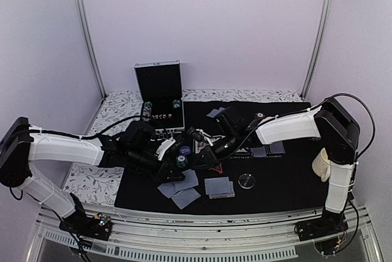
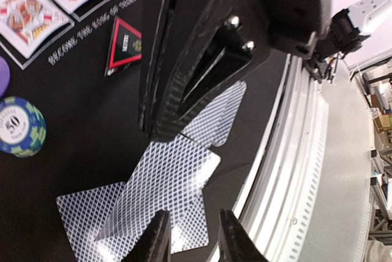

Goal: Distribute texas hold em gaming equipment
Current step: Pick up the poker card from the face-down deck piles, then adjust the face-down deck piles on the poker table mat.

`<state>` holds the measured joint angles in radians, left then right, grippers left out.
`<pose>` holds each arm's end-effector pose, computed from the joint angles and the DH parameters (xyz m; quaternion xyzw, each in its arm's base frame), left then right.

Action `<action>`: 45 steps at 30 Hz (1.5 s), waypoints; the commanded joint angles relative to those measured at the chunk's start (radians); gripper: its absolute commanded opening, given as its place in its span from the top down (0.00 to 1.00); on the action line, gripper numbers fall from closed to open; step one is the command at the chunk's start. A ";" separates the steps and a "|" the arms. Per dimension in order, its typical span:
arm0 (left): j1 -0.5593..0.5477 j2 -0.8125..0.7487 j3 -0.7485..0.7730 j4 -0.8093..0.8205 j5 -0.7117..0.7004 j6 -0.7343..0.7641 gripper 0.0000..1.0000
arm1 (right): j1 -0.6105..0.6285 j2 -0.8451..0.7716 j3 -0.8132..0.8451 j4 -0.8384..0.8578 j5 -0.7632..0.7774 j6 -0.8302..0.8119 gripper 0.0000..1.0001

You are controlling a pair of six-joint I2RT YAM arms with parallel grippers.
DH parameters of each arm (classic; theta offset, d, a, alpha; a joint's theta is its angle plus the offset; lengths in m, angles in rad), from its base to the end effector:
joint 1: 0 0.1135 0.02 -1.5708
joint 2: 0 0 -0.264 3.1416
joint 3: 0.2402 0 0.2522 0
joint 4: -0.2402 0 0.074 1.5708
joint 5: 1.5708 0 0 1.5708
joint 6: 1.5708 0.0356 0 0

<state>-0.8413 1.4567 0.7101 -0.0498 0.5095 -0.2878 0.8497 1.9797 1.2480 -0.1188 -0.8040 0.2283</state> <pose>0.1763 -0.2233 0.1783 0.3364 0.8360 -0.3926 0.1839 0.2530 0.3267 0.1625 -0.3946 0.7779 0.4807 0.0904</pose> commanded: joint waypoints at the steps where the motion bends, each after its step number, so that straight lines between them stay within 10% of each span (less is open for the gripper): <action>1: 0.014 -0.067 0.034 -0.054 0.006 0.020 0.71 | -0.008 -0.072 -0.031 -0.003 -0.022 0.003 0.98; 17: 0.023 -0.113 0.054 -0.110 -0.118 0.049 0.66 | -0.158 -0.391 -0.412 0.015 -0.022 0.000 0.98; 31: -0.050 0.102 0.136 -0.089 -0.134 0.012 0.71 | -0.211 -0.301 -0.453 0.128 -0.050 0.008 0.98; 39: -0.114 0.221 0.222 -0.136 -0.209 0.038 0.74 | -0.213 -0.319 -0.461 0.046 0.132 0.034 0.69; 45: -0.117 0.272 0.269 -0.177 -0.237 0.054 0.83 | -0.216 -0.453 -0.446 -0.082 0.264 0.033 0.67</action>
<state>-0.9504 1.7073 0.9466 -0.1860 0.3050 -0.2546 0.6399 1.6405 0.7937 -0.1158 -0.6487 0.2581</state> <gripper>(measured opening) 0.187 0.327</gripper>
